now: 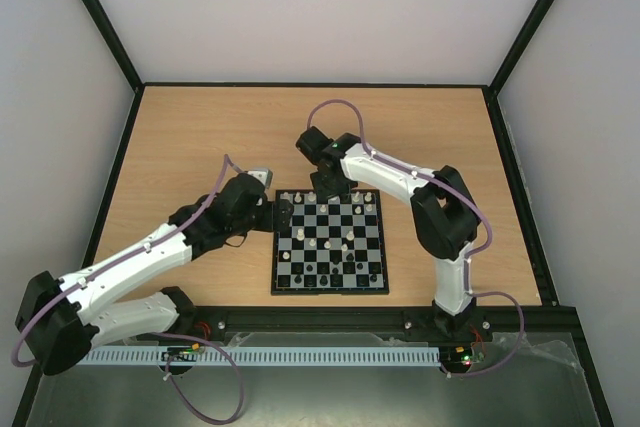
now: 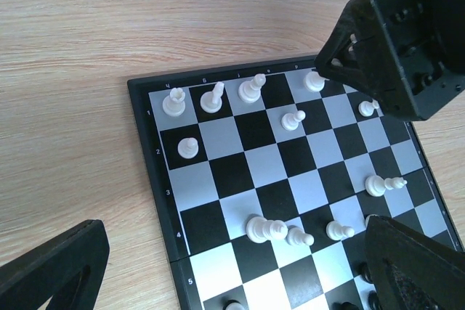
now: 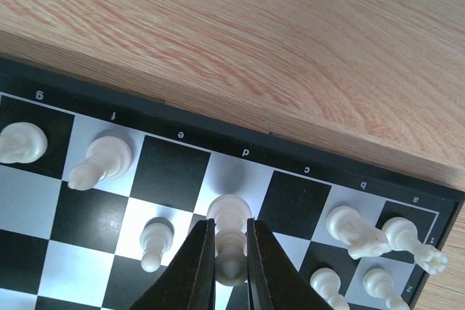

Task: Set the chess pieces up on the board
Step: Place the chess piece on the chessboard.

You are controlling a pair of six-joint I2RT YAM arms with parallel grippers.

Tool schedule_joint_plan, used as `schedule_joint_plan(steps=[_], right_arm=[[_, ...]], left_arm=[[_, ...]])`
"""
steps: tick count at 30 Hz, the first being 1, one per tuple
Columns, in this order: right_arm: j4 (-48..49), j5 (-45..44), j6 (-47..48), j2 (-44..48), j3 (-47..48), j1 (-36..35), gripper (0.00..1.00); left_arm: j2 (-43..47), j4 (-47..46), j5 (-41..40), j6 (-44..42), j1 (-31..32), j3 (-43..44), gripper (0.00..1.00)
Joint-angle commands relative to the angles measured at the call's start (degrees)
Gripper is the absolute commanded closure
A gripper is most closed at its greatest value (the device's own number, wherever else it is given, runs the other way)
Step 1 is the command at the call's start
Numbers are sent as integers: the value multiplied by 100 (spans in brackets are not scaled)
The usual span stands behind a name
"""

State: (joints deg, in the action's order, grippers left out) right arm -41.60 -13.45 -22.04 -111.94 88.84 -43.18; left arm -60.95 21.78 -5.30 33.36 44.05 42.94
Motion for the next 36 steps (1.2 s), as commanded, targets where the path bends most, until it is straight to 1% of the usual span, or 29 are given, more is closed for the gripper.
schedule_joint_plan(steps=[1,14,30,32,34,36], right_arm=[[-329,-26,75,-203,114,29,93],[-121,112,103,-271,-105,150,93],[2,306,130,-363,-130,155,92],[6,300,130,-359,-138,161,90],[-1,271,115,-348,-124,158,84],[7,264,113,-315,-114,153,83]], left_arm=[[147,-102,42,-72,-37,-109,1],[62,-120,11,-81,-41,-90,1],[11,-126,-2,-81,-48,-88,1],[11,-130,-6,-80,-52,-90,1],[13,-127,-6,-77,-55,-84,1],[13,-122,-6,-81,-60,-83,1]])
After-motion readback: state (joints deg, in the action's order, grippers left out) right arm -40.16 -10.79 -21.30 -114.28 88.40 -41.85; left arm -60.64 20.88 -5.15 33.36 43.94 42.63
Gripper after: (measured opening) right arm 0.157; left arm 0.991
